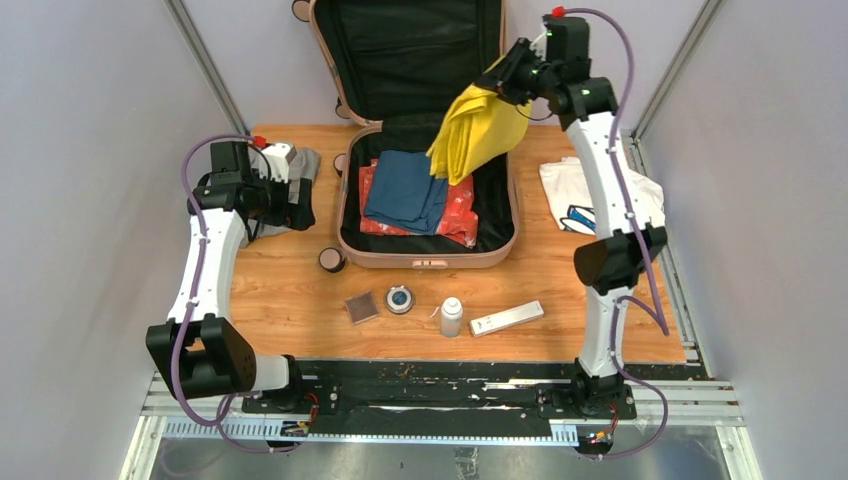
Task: Pack the luggage
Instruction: Place the clothes in the luggage.
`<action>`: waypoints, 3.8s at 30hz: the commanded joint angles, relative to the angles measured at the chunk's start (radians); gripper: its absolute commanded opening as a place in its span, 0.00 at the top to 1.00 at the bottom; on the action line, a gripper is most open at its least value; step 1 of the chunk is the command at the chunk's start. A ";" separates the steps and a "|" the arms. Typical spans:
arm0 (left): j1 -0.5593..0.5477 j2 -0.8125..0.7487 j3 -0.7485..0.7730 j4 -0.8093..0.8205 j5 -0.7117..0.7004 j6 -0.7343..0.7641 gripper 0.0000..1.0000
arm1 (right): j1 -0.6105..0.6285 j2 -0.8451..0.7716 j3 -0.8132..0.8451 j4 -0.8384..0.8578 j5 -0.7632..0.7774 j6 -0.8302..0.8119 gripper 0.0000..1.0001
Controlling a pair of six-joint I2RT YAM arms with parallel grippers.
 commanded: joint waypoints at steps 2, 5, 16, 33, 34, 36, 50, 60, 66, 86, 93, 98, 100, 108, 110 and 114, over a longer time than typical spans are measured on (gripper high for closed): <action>0.013 0.015 0.035 -0.030 0.030 -0.040 0.00 | 0.084 0.161 0.167 0.453 -0.044 0.239 1.00; 0.013 0.012 0.041 -0.037 0.041 -0.046 0.00 | 0.114 0.259 0.168 0.803 0.005 0.425 1.00; 0.014 0.039 0.015 -0.041 0.054 -0.047 0.00 | 0.227 0.361 0.176 1.109 -0.049 0.464 1.00; 0.015 0.035 0.010 -0.041 0.030 -0.036 0.00 | 0.309 0.191 -0.369 0.975 -0.506 0.258 1.00; 0.015 0.037 0.010 -0.042 0.031 -0.038 0.00 | 0.309 0.151 -0.414 0.923 -0.486 0.194 1.00; 0.015 0.038 0.011 -0.041 0.038 -0.038 0.00 | 0.306 0.090 -0.471 0.819 -0.451 0.103 1.00; 0.013 0.036 0.023 -0.041 0.061 -0.044 0.00 | 0.247 -0.109 -0.756 0.341 -0.218 -0.224 1.00; 0.013 0.039 0.035 -0.040 0.092 -0.060 0.00 | 0.228 -0.065 -0.761 -0.008 0.103 -0.366 0.87; 0.012 0.036 0.036 -0.041 0.095 -0.057 0.00 | 0.226 -0.061 -0.703 -0.115 0.193 -0.415 0.50; 0.012 0.019 0.044 -0.041 0.059 -0.042 0.00 | 0.162 0.268 -0.325 0.130 -0.102 -0.184 0.83; 0.012 0.017 0.031 -0.041 0.054 -0.031 0.00 | 0.144 0.327 -0.445 0.273 -0.097 -0.120 0.86; 0.012 0.017 0.027 -0.041 0.056 -0.030 0.00 | 0.207 0.185 -0.472 0.362 -0.015 -0.104 0.65; 0.012 0.014 0.027 -0.041 0.056 -0.029 0.00 | 0.258 0.122 -0.496 0.461 0.024 -0.096 0.56; 0.012 -0.005 0.030 -0.043 0.055 -0.036 0.00 | 0.372 0.360 -0.231 0.481 -0.086 0.040 0.65; 0.012 -0.008 0.030 -0.043 0.053 -0.035 0.00 | 0.383 0.405 -0.257 0.510 -0.100 0.072 0.69; 0.012 -0.007 0.031 -0.047 0.047 -0.027 0.00 | 0.396 0.479 -0.292 0.527 -0.097 0.094 0.71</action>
